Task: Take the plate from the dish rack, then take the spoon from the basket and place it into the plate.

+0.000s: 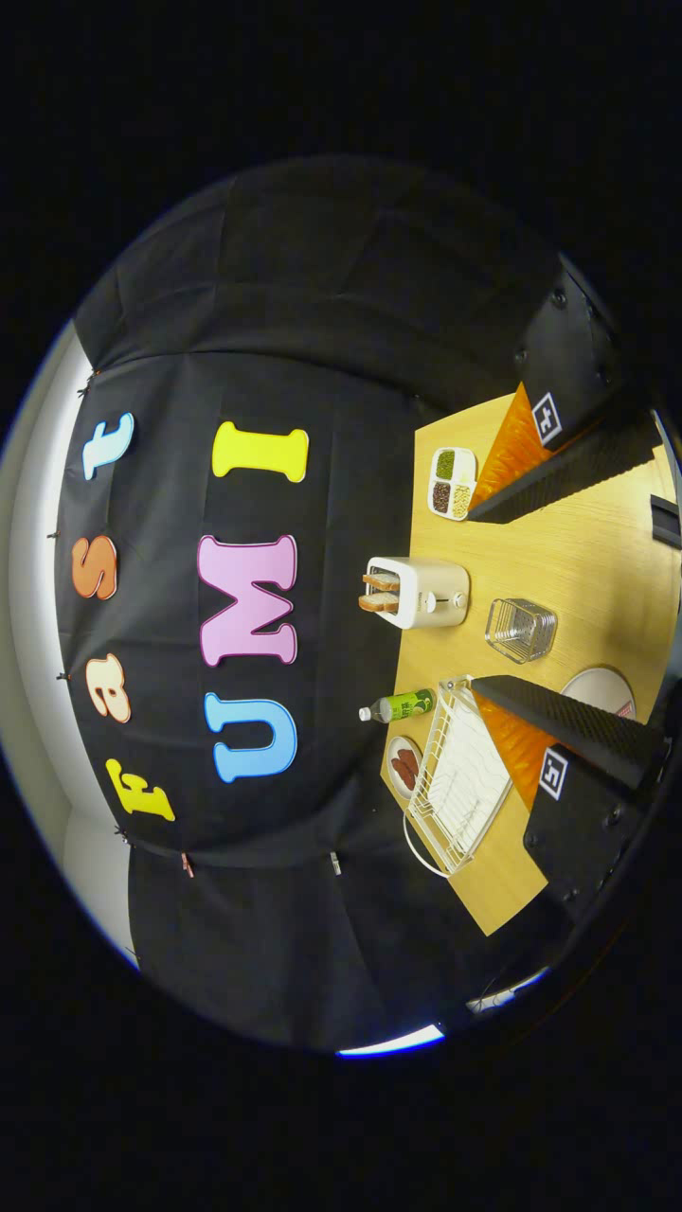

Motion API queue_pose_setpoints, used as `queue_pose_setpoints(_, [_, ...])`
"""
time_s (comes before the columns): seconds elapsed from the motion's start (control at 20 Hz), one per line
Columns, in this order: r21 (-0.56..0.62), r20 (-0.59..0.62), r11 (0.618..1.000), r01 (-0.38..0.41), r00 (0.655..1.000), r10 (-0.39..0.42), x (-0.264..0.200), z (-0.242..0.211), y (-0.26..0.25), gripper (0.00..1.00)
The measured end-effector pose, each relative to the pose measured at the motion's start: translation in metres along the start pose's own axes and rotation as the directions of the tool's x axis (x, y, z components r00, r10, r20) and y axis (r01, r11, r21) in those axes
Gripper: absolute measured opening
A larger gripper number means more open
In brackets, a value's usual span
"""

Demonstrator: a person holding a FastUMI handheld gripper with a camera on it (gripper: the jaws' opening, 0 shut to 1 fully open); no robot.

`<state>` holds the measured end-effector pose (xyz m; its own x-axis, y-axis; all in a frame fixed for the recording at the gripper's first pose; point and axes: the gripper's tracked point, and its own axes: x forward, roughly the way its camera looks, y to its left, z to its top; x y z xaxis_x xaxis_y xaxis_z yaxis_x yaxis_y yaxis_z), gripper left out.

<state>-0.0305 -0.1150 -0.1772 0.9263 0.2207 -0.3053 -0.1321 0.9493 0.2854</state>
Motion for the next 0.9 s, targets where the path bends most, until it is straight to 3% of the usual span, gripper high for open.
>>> queue_pose_setpoints(0.25, [-0.059, 0.055, 0.998, -0.028, 0.998, 0.031, -0.014, 0.01, -0.003, 0.99])
queue_pose_setpoints(0.5, [-0.092, 0.145, 0.996, 0.0, 0.989, 0.013, -0.02, 0.031, -0.015, 0.98])
queue_pose_setpoints(0.9, [-0.12, 0.172, 0.992, 0.022, 0.985, -0.001, -0.022, 0.043, -0.022, 0.98])
